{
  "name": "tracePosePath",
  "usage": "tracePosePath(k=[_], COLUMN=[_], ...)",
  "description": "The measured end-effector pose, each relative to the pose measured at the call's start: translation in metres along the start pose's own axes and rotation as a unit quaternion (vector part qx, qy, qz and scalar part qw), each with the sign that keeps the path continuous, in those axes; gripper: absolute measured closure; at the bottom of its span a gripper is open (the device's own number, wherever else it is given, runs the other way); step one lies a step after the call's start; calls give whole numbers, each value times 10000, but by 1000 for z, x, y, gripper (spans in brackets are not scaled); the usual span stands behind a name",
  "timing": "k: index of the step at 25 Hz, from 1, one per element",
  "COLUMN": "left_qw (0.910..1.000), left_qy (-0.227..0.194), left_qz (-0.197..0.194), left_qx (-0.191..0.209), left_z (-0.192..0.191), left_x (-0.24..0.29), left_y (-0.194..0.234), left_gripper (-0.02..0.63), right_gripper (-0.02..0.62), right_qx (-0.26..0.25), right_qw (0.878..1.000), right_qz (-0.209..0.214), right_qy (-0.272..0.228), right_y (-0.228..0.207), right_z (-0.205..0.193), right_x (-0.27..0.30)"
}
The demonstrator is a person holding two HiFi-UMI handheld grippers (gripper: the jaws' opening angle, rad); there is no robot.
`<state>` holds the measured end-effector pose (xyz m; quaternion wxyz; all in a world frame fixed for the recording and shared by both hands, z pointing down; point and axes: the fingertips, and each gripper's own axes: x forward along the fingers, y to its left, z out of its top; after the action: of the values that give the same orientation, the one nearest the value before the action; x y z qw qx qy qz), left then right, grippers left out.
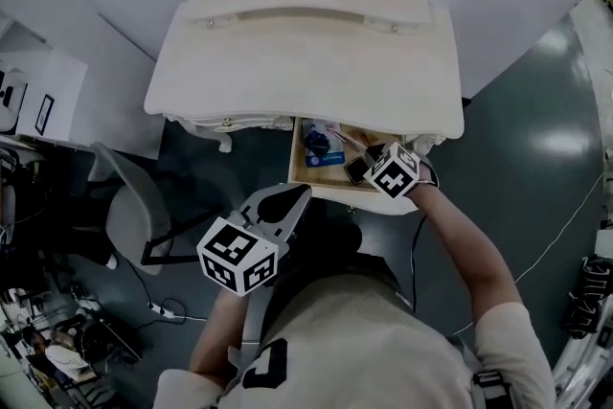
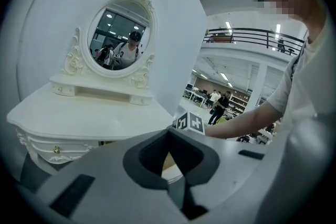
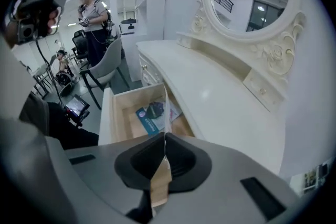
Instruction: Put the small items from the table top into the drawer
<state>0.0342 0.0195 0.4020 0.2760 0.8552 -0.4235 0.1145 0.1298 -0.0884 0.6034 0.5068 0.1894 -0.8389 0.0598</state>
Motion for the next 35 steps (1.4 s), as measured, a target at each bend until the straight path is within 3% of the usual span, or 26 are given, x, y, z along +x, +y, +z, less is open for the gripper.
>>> tracePosePath(k=[5, 9, 12, 24, 35], left_qw=[9995, 9988, 9984, 9959, 9959], left_qy=[155, 208, 276, 549, 608], left_qz=[-266, -445, -479, -710, -672], left_qx=[-49, -47, -79, -81, -62], left_z=[9, 20, 22, 24, 18], left_x=[20, 36, 39, 58, 51], left_y=[27, 46, 59, 68, 63], left_gripper=[549, 549, 549, 549, 549], right_gripper=[566, 566, 565, 563, 563], right_qx=[-688, -1277, -1515, -1408, -1111], right_qw=[9956, 9893, 9868, 9869, 9917], right_qz=[-631, -677, -475, 446, 216], right_qy=[-56, 194, 332, 643, 617], right_y=[-1, 8, 22, 45, 37], right_z=[6, -16, -29, -37, -35], right_x=[35, 65, 76, 93, 92])
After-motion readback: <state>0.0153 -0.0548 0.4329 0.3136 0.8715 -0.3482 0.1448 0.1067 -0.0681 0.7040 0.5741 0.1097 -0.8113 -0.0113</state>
